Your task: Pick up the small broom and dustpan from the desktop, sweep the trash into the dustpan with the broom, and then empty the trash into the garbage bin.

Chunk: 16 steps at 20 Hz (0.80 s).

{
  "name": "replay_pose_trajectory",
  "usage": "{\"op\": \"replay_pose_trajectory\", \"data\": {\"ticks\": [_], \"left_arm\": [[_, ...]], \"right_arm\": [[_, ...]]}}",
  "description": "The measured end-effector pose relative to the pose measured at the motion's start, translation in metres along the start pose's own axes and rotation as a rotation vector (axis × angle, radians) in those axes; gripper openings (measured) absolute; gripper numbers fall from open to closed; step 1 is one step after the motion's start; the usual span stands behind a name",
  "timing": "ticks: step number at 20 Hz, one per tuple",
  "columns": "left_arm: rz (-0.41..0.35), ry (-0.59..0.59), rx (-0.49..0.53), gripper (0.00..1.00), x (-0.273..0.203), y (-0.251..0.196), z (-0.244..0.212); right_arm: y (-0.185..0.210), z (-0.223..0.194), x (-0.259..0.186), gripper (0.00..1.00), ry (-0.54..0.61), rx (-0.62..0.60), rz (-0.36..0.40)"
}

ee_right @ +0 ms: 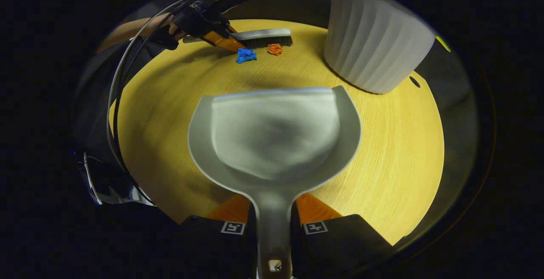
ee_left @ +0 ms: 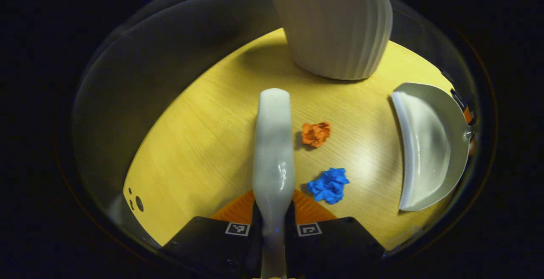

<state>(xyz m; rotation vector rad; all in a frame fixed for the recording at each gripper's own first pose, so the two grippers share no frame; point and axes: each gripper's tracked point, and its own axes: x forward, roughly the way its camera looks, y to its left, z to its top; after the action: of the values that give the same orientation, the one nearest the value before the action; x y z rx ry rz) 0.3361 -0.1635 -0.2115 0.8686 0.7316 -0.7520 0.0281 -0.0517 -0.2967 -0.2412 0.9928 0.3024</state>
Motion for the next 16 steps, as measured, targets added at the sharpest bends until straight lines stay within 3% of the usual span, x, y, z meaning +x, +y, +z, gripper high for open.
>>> {"op": "replay_pose_trajectory", "data": {"ticks": [4,10,13,16], "left_arm": [[-0.121,0.028,0.072,0.26,-0.013,-0.048,-0.003],[-0.349,0.077,0.07,0.24,-0.04,-0.147,-0.021],[-0.396,0.072,0.035,0.26,-0.06,-0.175,-0.017],[-0.368,0.028,-0.044,0.26,-0.076,-0.188,-0.023]], "right_arm": [[0.001,-0.001,-0.001,0.35,0.001,0.0,0.005],[0.002,-0.003,0.0,0.35,0.005,-0.027,0.021],[0.003,-0.002,0.0,0.35,0.013,-0.018,0.038],[-0.002,-0.002,0.003,0.35,-0.005,-0.043,0.017]]}}
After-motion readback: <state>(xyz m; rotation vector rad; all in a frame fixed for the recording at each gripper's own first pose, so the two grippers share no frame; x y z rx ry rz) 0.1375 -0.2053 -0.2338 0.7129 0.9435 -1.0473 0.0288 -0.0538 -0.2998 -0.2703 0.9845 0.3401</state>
